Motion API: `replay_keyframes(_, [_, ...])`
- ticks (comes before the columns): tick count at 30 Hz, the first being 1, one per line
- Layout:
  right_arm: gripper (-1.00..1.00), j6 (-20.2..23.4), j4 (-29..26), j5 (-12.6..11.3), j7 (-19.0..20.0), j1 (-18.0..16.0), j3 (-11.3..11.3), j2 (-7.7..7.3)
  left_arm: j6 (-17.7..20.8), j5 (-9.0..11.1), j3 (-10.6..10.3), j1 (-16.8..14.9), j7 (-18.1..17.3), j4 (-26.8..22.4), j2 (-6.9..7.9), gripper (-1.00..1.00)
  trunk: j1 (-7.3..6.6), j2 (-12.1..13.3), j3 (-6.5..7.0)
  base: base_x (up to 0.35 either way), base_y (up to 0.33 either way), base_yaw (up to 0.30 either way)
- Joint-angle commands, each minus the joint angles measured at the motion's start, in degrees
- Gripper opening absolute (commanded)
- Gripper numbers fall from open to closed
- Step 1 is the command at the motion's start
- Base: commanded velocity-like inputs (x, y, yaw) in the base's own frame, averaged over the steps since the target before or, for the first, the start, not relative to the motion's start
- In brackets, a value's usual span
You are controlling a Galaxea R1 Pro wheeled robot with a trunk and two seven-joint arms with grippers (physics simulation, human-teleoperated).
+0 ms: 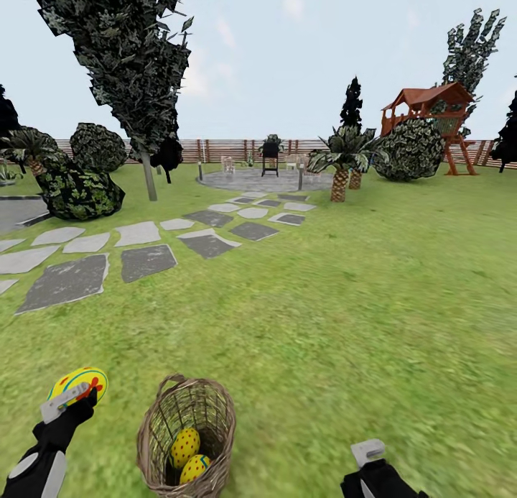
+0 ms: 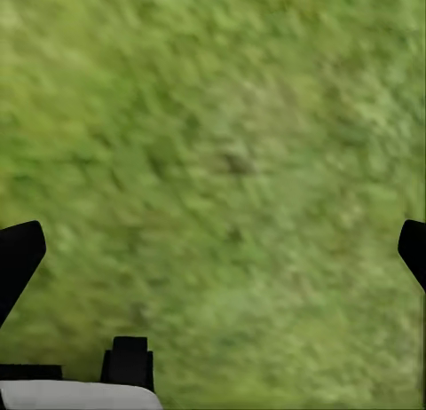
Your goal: Take the three Easter eggs out of the wicker basket on the lawn in the garden, then place them on the lawn next to a single tree (choose any tree) so that all three eggs are next to the same tree and none are left in the basket.
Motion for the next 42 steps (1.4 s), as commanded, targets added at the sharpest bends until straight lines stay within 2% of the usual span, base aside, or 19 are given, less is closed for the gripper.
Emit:
replay_keyframes(1, [1.00, 0.4, -0.1, -0.3, -0.3, 0.0, 0.5, -0.08, 0.2, 0.3, 0.2, -0.1, -0.7, 0.0, 0.10, -1.00, 0.00, 0.0, -0.06, 0.000, 0.000, 0.000])
replay_keyframes(6, [1.00, 0.4, 0.0, -0.4, -0.3, 0.0, 0.5, 0.05, 0.3, 0.1, 0.1, -0.1, -1.2, 0.9, 0.09, -1.00, 0.00, 0.0, -0.06, 0.000, 0.081, 0.000])
replay_keyframes(19, [1.00, -0.2, -0.1, -0.4, -0.4, 0.0, 0.2, 0.03, 0.4, 0.1, 0.0, -0.1, -1.3, 1.0, 0.07, -1.00, 0.00, 0.0, -0.06, 0.000, 0.288, 0.007])
replay_keyframes(22, [1.00, -0.3, 0.0, -0.4, -0.6, 0.0, 0.3, 0.08, 0.4, 0.0, -0.1, -0.1, -1.3, 1.1, 0.02, -1.00, 0.00, 0.0, -0.06, 0.000, 0.303, 0.237])
replay_keyframes(23, [1.00, -0.3, 0.0, -0.4, -0.6, 0.0, 0.3, 0.11, 0.4, -0.5, -0.2, -0.1, -1.3, 1.4, -0.04, -1.00, 0.00, 0.0, -0.06, 0.000, 0.152, 0.287])
replay_keyframes(25, [1.00, -0.3, 0.0, -0.3, -0.6, 0.0, 0.3, 0.12, 0.4, -3.1, -0.3, -0.1, -1.3, 1.8, -0.13, -1.00, 0.00, 0.0, -0.06, 0.000, 0.047, 0.293])
replay_keyframes(27, [1.00, -0.3, 0.0, -0.3, -0.6, 0.0, 0.3, 0.14, 0.4, -4.2, -0.2, 0.0, -1.2, 1.8, -0.21, -1.00, 0.00, 0.0, -0.06, 0.000, 0.012, 0.296])
replay_keyframes(39, [1.00, -0.3, 0.1, -0.3, -1.2, 0.0, 0.3, 0.21, 0.5, -4.5, -0.2, -0.1, -1.2, 1.8, -0.30, -1.00, 0.00, 0.0, -0.06, -0.002, 0.012, 0.297])
replay_keyframes(42, [1.00, -0.3, 0.1, -0.3, -1.2, 0.0, 0.3, 0.21, 0.5, -4.7, -0.2, -0.1, -1.2, 1.9, -0.90, -1.00, 0.00, 0.0, -0.06, -0.120, 0.254, 0.297])
